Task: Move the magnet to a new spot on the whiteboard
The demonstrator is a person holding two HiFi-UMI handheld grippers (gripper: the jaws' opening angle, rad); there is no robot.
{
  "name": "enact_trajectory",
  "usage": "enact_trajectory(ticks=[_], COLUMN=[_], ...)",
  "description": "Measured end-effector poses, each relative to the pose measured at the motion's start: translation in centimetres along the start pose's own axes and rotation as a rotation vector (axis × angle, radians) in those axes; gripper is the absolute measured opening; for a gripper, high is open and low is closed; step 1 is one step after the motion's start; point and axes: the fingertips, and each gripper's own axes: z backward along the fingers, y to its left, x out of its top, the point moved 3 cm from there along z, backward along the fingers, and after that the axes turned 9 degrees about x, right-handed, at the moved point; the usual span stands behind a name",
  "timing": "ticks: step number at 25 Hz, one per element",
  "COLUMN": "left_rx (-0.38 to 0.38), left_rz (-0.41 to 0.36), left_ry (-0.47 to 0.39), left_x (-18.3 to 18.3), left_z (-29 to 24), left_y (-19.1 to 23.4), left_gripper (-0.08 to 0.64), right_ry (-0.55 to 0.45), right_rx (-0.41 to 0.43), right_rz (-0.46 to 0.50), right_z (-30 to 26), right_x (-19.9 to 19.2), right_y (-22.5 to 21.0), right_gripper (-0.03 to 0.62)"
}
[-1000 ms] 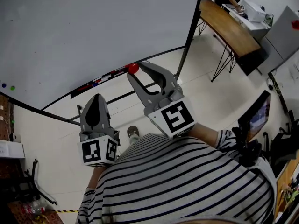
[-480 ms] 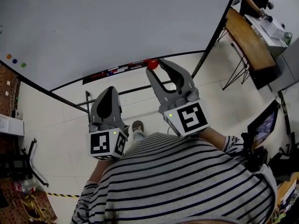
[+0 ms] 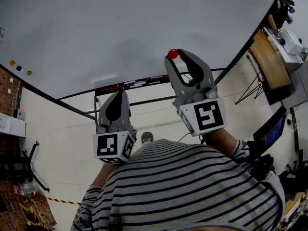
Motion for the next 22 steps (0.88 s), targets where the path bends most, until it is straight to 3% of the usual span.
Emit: enact_trajectory(ticks=[12,22], left_rx=[0.013,0.015], left_rz=[-0.007,-0.005], left_ry=[-0.021,-0.014], left_x=[1.7,1.9], left_z=[-7.0,-9.5], left_y=[8.9,11.3], left_gripper=[0.015,0.015], right_ry=[-0.030,-0.058], right_rx=[-0.121,-0.199], right_rz=[0.125,0.158], right_z=[-12.8,-15.5], right_x=[-0.8,-1.7], right_y=[-3.7,-4.6], right_gripper=[0.124,0.125])
